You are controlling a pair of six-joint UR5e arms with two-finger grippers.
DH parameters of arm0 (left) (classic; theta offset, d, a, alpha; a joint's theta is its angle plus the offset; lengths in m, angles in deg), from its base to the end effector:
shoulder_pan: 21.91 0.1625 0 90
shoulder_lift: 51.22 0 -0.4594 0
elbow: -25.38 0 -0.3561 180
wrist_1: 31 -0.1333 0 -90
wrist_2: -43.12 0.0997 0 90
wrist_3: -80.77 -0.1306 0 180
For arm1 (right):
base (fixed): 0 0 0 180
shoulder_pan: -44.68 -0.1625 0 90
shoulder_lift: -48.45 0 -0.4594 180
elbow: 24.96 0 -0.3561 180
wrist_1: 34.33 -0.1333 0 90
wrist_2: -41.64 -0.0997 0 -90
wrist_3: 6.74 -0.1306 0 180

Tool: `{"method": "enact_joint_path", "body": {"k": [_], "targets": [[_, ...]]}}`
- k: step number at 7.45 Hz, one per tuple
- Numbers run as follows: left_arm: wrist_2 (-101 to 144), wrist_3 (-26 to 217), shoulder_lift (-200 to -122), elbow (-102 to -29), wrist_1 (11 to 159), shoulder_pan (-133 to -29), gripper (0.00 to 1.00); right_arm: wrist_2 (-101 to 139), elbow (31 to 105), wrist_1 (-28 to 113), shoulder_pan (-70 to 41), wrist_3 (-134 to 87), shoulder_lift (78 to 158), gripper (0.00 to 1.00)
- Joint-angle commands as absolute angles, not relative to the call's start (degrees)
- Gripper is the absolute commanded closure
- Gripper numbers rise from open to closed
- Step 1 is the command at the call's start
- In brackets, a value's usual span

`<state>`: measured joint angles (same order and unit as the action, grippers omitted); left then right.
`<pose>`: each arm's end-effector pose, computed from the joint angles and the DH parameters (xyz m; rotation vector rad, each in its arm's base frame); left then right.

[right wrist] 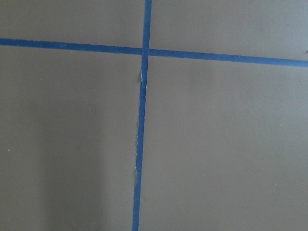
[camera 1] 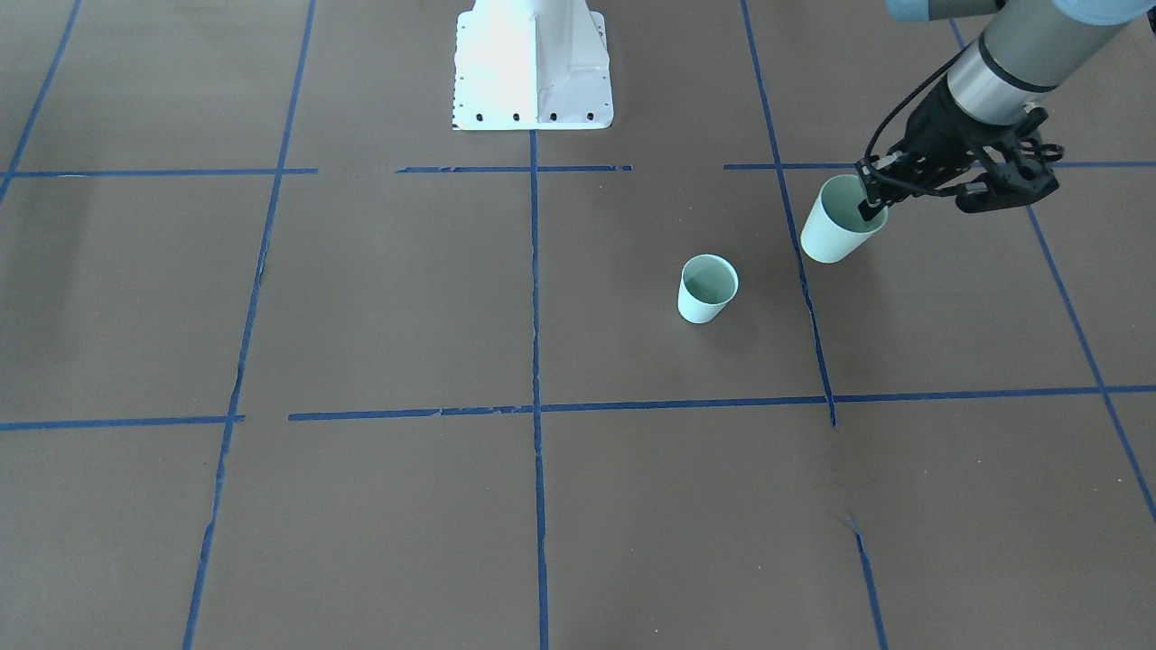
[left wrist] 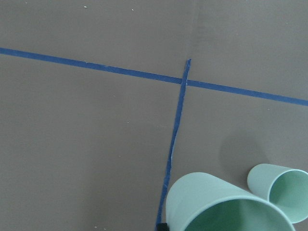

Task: Stack cups
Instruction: 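Lift the grasped cup with the left gripper and carry it toward the other cup, then lower the held cup into the other green cup and open the left gripper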

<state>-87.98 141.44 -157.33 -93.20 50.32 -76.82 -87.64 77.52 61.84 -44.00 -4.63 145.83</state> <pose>0.2596 -0.4521 0.3744 -0.1110 0.9100 -0.1895 0.0415 -0.3945 0.6894 -0.0132 -0.6857 -0.0511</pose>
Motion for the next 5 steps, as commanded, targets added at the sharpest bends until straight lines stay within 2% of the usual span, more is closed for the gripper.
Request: {"method": "enact_joint_path", "body": {"k": [1, 3, 5], "targets": [[-87.83, 149.92, -164.48, -88.47, 52.22, -71.06, 1.00, -87.64, 77.52, 61.91, -44.00, -4.63, 145.83, 0.00], [-87.57, 151.08, -165.21, -83.02, 58.62, -69.82, 1.00, -87.64, 77.52, 61.91, -44.00, -4.63, 145.83, 0.00], [-87.39, 150.82, -165.22, -81.50, 59.70, -69.73, 1.00, -87.64, 77.52, 61.83, -44.00, -4.63, 145.83, 0.00]]}}
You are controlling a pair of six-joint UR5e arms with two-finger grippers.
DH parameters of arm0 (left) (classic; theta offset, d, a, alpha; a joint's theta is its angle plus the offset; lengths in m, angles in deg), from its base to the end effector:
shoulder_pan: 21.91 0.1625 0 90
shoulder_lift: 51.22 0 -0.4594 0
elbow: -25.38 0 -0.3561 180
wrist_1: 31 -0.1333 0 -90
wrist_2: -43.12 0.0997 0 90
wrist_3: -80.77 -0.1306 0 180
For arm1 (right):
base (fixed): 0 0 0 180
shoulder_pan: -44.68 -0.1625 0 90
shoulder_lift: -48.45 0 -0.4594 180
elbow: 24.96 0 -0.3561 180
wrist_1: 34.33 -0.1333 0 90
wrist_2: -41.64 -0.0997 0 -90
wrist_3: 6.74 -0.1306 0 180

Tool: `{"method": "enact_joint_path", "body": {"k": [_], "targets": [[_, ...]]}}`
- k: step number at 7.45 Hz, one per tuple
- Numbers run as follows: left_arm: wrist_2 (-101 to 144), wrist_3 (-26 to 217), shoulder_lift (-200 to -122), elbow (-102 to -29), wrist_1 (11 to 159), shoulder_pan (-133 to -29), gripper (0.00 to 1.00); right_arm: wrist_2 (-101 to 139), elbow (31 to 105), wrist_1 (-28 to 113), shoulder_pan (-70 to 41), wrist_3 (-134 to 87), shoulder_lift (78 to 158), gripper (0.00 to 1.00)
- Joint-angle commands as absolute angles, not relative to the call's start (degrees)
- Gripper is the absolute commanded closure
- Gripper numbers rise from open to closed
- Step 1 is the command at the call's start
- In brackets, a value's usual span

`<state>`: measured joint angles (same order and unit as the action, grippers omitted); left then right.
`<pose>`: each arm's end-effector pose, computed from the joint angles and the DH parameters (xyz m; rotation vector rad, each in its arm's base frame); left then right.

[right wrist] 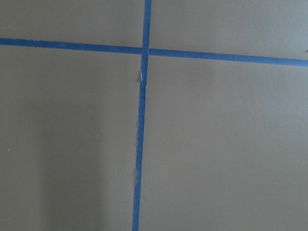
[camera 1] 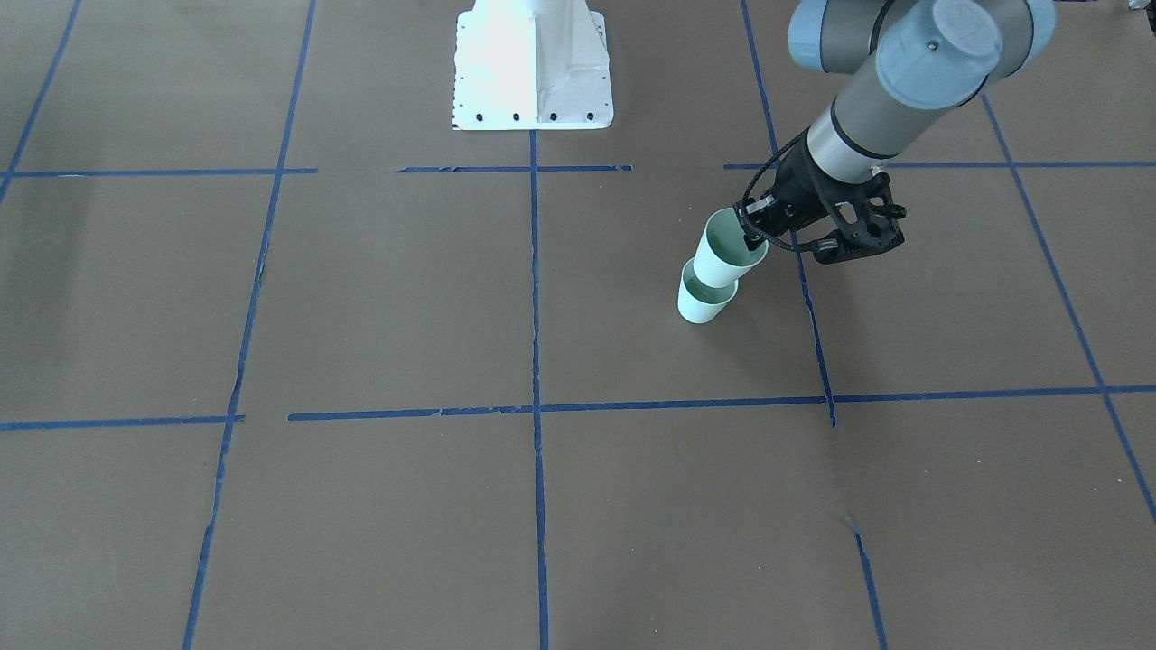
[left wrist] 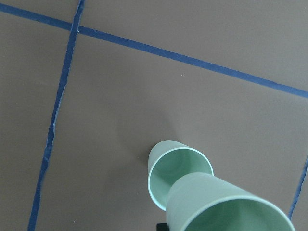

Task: Stack cups
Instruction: 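Lower the held cup into the other green cup and open the left gripper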

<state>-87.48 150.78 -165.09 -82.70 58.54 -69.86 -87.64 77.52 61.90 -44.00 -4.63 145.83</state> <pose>0.3600 -0.4713 0.3528 -0.1739 0.9517 -0.1930 0.0415 -0.3944 0.6895 -0.0142 -0.6857 -0.0507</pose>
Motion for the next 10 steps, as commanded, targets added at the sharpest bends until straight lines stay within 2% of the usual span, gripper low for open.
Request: {"method": "enact_joint_path", "body": {"k": [1, 6, 7, 8, 10], "targets": [[-87.31, 150.82, -165.22, -80.80, 60.31, -69.55, 1.00, -87.64, 77.52, 61.82, -44.00, -4.63, 145.83, 0.00], [-87.13, 150.56, -164.51, -80.79, 60.41, -68.76, 1.00, -87.64, 77.52, 61.82, -44.00, -4.63, 145.83, 0.00], [-87.22, 150.65, -164.51, -80.79, 60.41, -68.50, 0.95, -87.64, 77.52, 61.91, -44.00, -4.63, 145.83, 0.00], [-87.22, 150.56, -164.43, -80.88, 60.49, -68.50, 0.01, -87.64, 77.52, 61.83, -44.00, -4.63, 145.83, 0.00], [-87.13, 150.56, -164.25, -80.97, 62.24, -68.50, 0.00, -87.64, 77.52, 61.83, -44.00, -4.63, 145.83, 0.00]]}}
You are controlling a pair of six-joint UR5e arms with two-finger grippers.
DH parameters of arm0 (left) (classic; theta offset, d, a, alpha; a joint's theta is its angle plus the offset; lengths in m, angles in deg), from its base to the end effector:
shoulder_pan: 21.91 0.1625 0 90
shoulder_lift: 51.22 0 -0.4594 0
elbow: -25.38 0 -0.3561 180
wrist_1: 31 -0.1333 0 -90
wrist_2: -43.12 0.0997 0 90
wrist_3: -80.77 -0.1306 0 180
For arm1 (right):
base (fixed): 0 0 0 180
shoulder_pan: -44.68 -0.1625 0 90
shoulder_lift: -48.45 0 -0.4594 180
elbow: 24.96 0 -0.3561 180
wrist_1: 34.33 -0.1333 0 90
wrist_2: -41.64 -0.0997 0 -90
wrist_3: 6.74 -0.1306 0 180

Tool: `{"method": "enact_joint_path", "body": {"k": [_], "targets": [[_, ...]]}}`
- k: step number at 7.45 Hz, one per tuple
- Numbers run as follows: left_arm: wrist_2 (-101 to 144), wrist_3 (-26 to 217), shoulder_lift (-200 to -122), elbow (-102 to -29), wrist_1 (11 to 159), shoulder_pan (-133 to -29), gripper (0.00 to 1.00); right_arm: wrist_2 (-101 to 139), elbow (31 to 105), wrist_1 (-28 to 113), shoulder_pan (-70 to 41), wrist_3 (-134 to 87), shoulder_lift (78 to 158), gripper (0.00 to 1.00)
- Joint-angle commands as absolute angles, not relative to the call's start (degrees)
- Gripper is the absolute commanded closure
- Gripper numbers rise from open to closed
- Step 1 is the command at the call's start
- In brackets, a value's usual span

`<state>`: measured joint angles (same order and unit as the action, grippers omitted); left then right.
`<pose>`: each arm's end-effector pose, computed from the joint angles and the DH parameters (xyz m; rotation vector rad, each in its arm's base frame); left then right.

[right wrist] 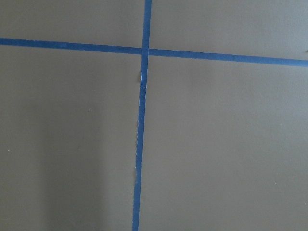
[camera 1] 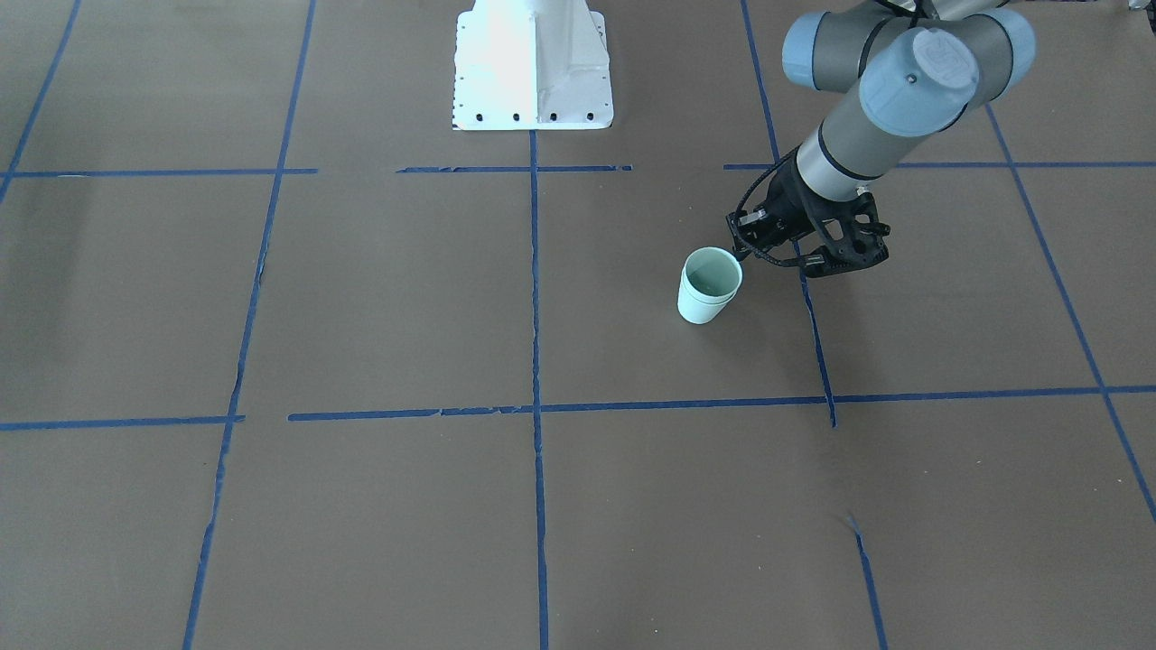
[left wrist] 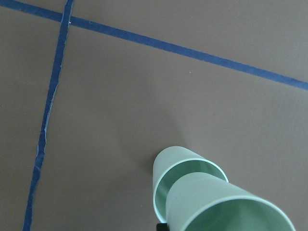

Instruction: Stack cups

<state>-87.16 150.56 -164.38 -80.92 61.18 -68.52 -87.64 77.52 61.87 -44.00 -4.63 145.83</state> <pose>0.3741 -0.4669 0.3668 -0.1768 0.9491 -0.1692 0.0415 -0.3945 0.6894 -0.0137 -0.6857 -0.0509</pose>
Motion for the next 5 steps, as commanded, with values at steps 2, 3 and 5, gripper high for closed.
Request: {"method": "enact_joint_path", "body": {"k": [2, 3, 5], "targets": [[-87.04, 149.95, -164.07, -82.54, 62.25, -69.63, 0.00, -87.64, 77.52, 61.91, -44.00, -4.72, 145.83, 0.00], [-87.04, 144.46, -163.46, -82.55, 61.90, -73.12, 0.00, -87.64, 77.52, 61.91, -44.00, -4.63, 145.83, 0.00], [-87.13, 129.27, -160.84, -82.81, 61.64, -81.46, 0.00, -87.64, 77.52, 61.91, -44.00, -4.63, 145.83, 0.00]]}}
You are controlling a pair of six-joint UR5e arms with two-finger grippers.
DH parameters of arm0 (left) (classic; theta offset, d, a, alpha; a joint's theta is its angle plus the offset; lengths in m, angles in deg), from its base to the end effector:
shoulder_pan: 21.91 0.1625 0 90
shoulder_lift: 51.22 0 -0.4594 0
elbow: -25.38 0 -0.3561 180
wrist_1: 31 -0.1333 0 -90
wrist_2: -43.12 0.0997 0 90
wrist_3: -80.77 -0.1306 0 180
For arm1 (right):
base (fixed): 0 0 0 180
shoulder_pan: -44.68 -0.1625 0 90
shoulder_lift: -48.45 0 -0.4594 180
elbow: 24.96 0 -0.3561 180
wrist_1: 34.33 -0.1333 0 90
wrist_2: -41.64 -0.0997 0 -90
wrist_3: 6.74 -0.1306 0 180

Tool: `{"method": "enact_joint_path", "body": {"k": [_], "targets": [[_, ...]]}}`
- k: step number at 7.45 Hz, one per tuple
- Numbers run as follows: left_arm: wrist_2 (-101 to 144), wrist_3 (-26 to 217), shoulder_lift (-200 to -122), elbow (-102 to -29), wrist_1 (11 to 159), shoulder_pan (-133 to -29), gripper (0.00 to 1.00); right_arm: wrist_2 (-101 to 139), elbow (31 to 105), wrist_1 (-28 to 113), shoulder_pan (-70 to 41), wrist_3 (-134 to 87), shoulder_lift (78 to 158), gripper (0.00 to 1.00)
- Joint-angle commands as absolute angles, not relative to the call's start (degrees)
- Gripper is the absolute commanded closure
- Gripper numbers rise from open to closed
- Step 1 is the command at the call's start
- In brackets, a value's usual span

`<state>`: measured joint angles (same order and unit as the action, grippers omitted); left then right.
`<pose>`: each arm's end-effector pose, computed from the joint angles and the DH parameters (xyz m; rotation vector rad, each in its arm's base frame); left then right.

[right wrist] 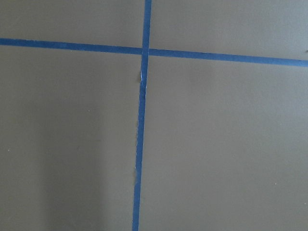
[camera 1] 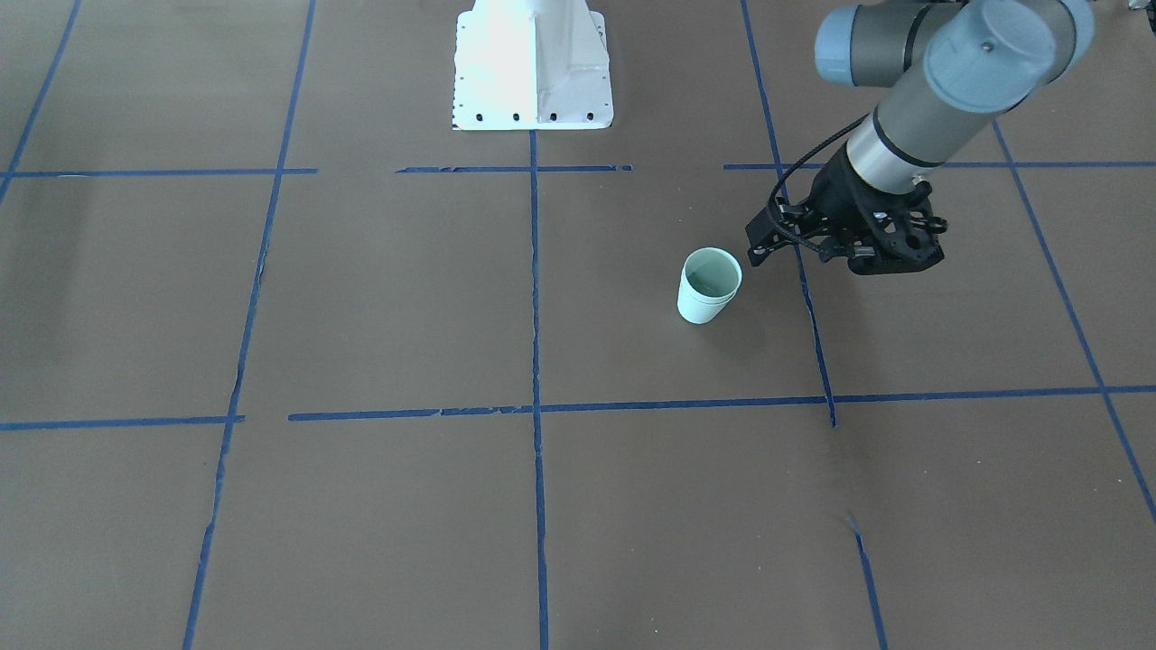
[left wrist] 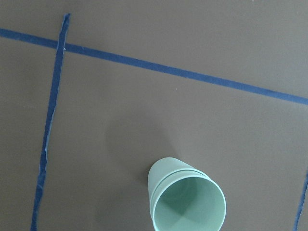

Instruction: Stack cups

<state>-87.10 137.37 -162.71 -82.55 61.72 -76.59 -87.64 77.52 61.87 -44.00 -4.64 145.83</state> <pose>0.2978 -0.5050 0.3709 0.0084 0.9692 -0.0839 0.0415 -0.3945 0.6894 -0.0138 -0.6857 -0.0508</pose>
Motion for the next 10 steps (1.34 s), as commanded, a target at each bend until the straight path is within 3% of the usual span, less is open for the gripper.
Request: {"method": "enact_joint_path", "body": {"k": [1, 5, 7, 10], "targets": [[-87.13, 120.76, -158.39, -82.73, 61.64, -84.90, 0.00, -87.64, 77.52, 61.91, -44.00, -4.63, 145.83, 0.00], [-87.48, 86.31, -146.87, -77.92, 61.64, -101.06, 0.00, -87.64, 77.52, 61.91, -44.00, -4.63, 145.83, 0.00], [-87.83, 83.42, -145.02, -71.07, 61.37, -106.44, 0.00, -87.64, 77.61, 61.82, -44.00, -4.63, 145.83, 0.00], [-90.53, 79.64, -139.91, -68.67, 61.46, -110.68, 0.00, -87.64, 77.52, 61.91, -44.00, -4.63, 145.83, 0.00]]}}
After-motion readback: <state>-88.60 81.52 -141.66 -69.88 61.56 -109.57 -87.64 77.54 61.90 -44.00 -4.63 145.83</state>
